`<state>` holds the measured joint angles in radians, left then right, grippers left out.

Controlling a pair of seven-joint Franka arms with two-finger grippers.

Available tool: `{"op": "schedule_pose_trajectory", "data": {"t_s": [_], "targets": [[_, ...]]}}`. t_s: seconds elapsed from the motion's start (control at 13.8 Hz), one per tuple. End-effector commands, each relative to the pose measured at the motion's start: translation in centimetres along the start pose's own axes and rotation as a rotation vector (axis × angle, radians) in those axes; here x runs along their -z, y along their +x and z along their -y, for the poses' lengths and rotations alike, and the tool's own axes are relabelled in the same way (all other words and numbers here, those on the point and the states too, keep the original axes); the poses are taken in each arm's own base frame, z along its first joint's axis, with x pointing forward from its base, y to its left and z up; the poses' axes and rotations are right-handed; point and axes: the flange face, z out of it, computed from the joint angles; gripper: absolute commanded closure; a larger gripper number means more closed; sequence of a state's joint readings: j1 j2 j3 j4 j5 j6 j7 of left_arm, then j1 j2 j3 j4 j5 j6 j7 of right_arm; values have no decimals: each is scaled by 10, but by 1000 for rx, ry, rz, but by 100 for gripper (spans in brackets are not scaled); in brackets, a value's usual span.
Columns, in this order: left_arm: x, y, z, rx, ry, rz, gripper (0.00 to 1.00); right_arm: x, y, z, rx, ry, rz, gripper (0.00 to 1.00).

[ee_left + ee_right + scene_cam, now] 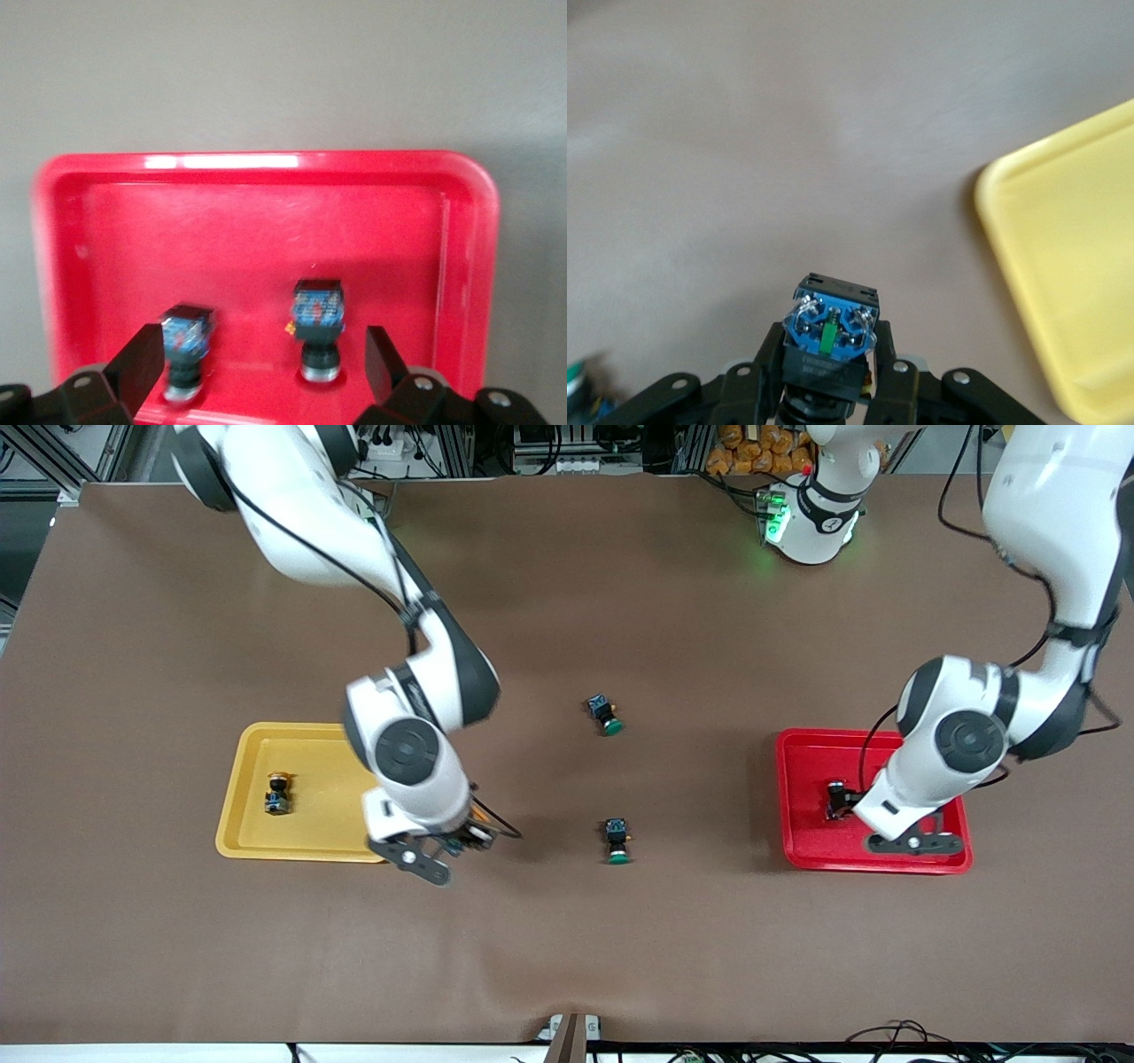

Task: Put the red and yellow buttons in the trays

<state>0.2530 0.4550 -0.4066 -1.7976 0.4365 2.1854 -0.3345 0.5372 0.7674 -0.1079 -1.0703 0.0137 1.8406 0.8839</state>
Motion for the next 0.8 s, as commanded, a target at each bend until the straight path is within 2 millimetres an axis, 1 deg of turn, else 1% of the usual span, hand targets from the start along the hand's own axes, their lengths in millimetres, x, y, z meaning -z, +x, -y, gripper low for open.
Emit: {"op": "schedule_pose_trajectory", "data": {"t_s": [0.0,0.07,0.14,0.22,0.29,0.36,0.43,0.51,0.58,0.72], "targets": [[84,-16,-2,47,-10,11,0,102,10,-71,95,-2,95,100],[112,-15,-4,60,-15,33,0,140,16,-104,137,14,125,100],[140,-14,-5,65,-15,59,0,166,17,-135,173,22,138,100],[169,-13,-2,78,-19,83,0,185,15,-168,205,36,137,100],[194,-12,4,90,-21,97,0,195,11,-199,242,45,145,100],[213,-13,11,103,-18,108,0,198,7,-230,280,58,147,100],[222,-14,15,111,-18,119,0,192,6,-255,312,71,143,100],[229,-17,17,121,-45,132,0,179,6,-272,331,81,138,100],[236,-19,17,131,-99,156,0,156,9,-284,344,83,141,100],[253,-20,19,142,-146,153,0,100,15,-294,384,86,134,100]]}}
